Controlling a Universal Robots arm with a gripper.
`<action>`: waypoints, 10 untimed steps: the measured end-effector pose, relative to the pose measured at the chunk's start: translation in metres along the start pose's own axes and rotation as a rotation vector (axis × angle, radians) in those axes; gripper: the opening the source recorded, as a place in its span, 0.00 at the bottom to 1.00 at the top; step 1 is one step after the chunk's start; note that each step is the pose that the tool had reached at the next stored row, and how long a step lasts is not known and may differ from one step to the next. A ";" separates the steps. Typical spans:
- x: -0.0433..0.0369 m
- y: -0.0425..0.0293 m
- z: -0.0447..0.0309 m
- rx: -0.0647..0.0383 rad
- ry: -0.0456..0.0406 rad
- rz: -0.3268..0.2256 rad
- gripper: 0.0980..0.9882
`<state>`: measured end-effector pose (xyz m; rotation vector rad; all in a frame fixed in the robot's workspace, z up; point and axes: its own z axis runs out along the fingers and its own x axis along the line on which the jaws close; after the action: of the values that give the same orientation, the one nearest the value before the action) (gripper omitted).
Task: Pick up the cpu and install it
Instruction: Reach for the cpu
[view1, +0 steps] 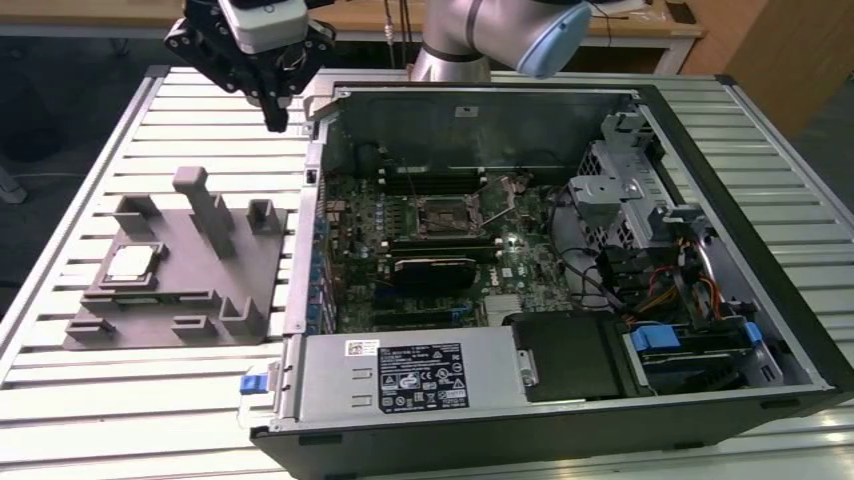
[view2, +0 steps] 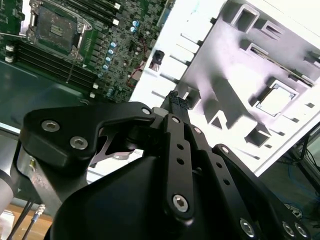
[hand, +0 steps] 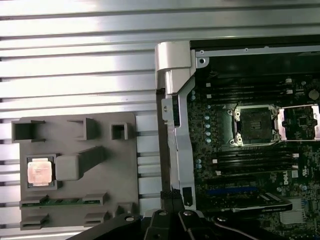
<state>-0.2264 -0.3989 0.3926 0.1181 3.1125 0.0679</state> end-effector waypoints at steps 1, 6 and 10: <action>0.0019 -0.0001 0.0000 0.000 0.0000 0.000 0.01; 0.0113 -0.0009 0.0001 0.000 0.0000 0.000 0.01; 0.0199 -0.0015 0.0004 0.000 0.0000 0.000 0.01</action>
<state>-0.2463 -0.3989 0.3917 0.1180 3.1125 0.0679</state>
